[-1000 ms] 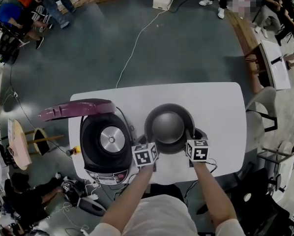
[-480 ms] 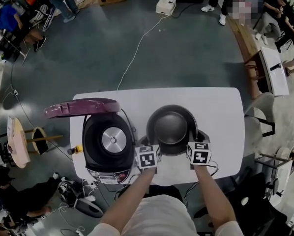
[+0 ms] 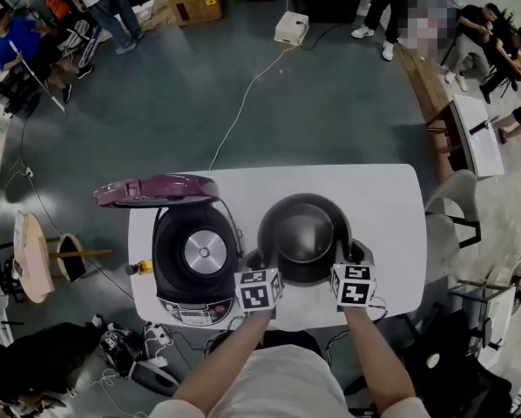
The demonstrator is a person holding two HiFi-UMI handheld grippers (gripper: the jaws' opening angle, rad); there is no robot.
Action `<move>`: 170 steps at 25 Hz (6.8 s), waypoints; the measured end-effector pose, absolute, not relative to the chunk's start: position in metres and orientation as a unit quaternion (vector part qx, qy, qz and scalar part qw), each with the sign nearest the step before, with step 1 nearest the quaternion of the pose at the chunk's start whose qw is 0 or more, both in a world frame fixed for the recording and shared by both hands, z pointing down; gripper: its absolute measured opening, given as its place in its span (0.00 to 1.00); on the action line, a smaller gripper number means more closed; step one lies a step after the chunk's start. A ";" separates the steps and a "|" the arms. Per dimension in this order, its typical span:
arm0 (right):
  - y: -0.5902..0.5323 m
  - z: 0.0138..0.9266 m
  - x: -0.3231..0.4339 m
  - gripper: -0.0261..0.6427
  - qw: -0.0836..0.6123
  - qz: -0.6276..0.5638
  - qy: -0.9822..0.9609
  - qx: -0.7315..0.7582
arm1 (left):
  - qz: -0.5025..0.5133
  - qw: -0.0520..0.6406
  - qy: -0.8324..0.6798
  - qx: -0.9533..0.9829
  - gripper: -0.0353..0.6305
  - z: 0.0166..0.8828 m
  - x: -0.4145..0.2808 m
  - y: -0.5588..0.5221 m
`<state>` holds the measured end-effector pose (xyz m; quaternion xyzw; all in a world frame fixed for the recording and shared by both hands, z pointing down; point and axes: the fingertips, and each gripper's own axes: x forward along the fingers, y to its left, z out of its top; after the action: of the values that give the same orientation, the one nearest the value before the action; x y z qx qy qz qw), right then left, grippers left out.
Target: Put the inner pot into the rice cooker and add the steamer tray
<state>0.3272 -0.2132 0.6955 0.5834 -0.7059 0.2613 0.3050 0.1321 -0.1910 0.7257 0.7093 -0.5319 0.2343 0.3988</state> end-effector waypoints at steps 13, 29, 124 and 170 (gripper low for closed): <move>-0.192 0.624 0.303 0.14 0.265 0.229 -0.724 0.594 | 0.196 0.366 -0.544 0.730 0.24 0.654 0.108 -0.168; -0.171 0.586 0.212 0.14 0.248 0.208 -0.762 0.560 | 0.172 0.350 -0.594 0.703 0.24 0.608 0.018 -0.131; -0.162 0.712 0.029 0.34 0.413 0.204 -0.750 0.474 | 0.363 0.323 -0.547 0.682 0.32 0.716 -0.174 -0.124; -0.038 0.486 0.006 0.06 0.174 0.094 -0.840 0.505 | 0.168 0.163 -0.476 0.848 0.08 0.511 -0.157 -0.036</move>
<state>0.0063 -0.0378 0.4862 0.5051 -0.8402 0.0943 0.1736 -0.1567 -0.0360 0.5110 0.8481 -0.4755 0.1675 0.1631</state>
